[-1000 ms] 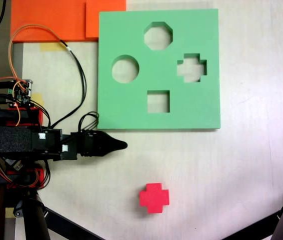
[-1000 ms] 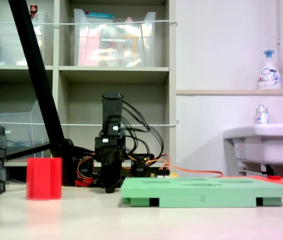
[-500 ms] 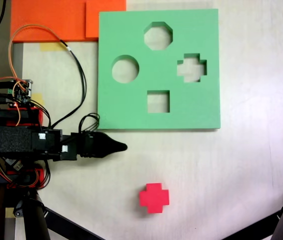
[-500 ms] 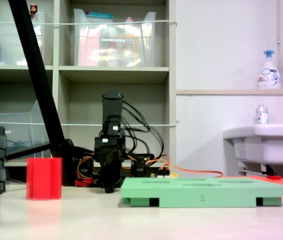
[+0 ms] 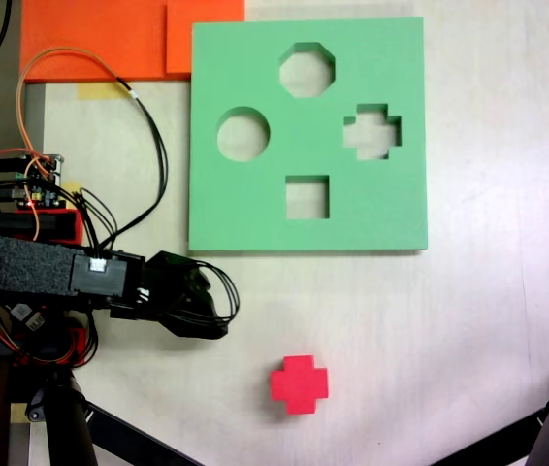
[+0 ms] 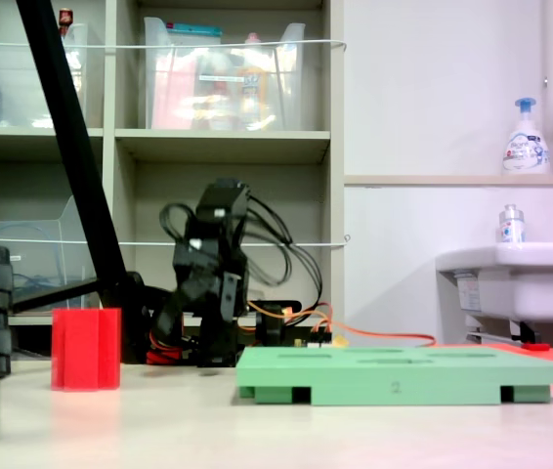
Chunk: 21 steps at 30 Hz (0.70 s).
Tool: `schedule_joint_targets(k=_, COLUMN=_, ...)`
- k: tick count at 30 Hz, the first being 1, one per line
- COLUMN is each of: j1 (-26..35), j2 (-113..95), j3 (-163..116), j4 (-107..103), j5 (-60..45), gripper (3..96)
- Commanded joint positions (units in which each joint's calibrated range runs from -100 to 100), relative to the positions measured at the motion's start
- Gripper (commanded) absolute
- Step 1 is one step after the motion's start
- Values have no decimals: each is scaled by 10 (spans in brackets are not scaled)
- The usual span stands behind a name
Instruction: Put the cross columnar block into the corresponding hole
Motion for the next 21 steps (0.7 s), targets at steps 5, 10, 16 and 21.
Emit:
schedule_joint_targets(k=5, j1=-7, j2=222, j3=367, j4=-371, j5=24, gripper=436)
schedule_joint_targets(k=10, j1=-35, j2=435, j3=604, j4=-507, j5=25, gripper=436)
schedule_joint_targets(k=16, j1=-55, j2=555, j3=721, j4=-523, j5=25, gripper=436)
schedule_joint_targets(k=21, j1=-69, j2=658, j3=775, j4=-523, j5=22, gripper=542)
